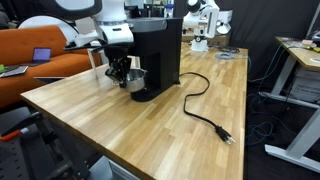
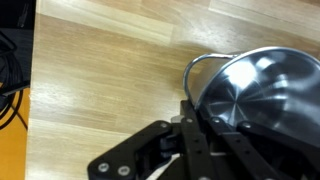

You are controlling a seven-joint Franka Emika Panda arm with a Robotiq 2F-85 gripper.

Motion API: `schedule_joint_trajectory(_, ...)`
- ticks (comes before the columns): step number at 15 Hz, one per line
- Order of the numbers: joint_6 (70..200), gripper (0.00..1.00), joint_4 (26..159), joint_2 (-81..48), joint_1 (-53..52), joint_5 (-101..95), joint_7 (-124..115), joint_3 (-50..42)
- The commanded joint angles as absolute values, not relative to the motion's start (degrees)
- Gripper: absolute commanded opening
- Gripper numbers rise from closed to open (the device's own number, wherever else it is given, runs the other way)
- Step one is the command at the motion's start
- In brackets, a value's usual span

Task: Put the pot on the coffee maker

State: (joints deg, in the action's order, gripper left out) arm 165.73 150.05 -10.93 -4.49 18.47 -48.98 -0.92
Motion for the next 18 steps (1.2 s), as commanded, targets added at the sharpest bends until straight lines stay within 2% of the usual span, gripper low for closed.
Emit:
schedule_joint_trajectory(1,163.87,0.02,148.07,-12.79,-2.91,18.85,-46.22,-0.90)
schedule_joint_trajectory(10,163.00,0.02,145.90,-15.76,-1.67,20.81,-45.29,-0.40)
schedule_joint_trajectory(18,162.92,0.02,144.37,-16.79,-0.62,31.20,-46.91,1.04)
